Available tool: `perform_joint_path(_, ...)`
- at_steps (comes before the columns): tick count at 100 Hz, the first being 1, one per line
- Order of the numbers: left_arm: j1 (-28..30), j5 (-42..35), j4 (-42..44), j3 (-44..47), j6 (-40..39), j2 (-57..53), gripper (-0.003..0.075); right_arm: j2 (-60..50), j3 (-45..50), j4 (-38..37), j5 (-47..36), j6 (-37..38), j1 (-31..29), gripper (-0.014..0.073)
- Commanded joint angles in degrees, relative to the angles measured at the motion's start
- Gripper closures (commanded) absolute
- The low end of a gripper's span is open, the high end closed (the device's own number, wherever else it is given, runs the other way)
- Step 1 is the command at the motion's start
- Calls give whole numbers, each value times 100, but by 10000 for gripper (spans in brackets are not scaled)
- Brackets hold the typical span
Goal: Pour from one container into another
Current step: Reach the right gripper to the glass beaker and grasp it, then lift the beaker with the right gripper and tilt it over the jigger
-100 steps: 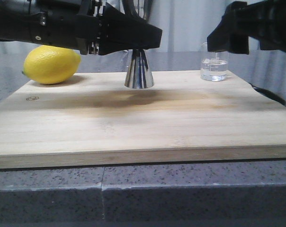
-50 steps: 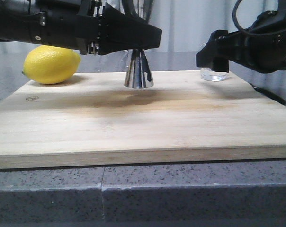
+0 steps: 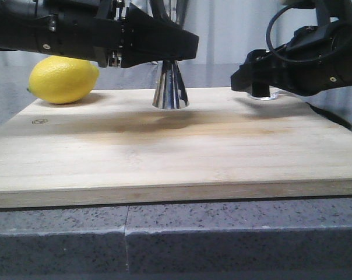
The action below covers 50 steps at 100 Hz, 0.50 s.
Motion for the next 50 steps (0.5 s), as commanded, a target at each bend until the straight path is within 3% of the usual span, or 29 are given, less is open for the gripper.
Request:
perform_joint_path(1, -49, 421, -462, -171, -18, -240, 514, -200, -169, -28, -471, 7, -41, 217)
perform_joint_path(12, -49, 421, -462, -171, -18, -240, 514, -200, -169, -28, -471, 7, -41, 287)
perform_joint_path(33, -49, 421, -462, -171, -18, -240, 514, -324, -169, -85, -440, 7, -41, 293)
perform_joint_path(50, -49, 421, -462, -171, -18, -240, 514, -931, -314, -282, 457, 7, -41, 293)
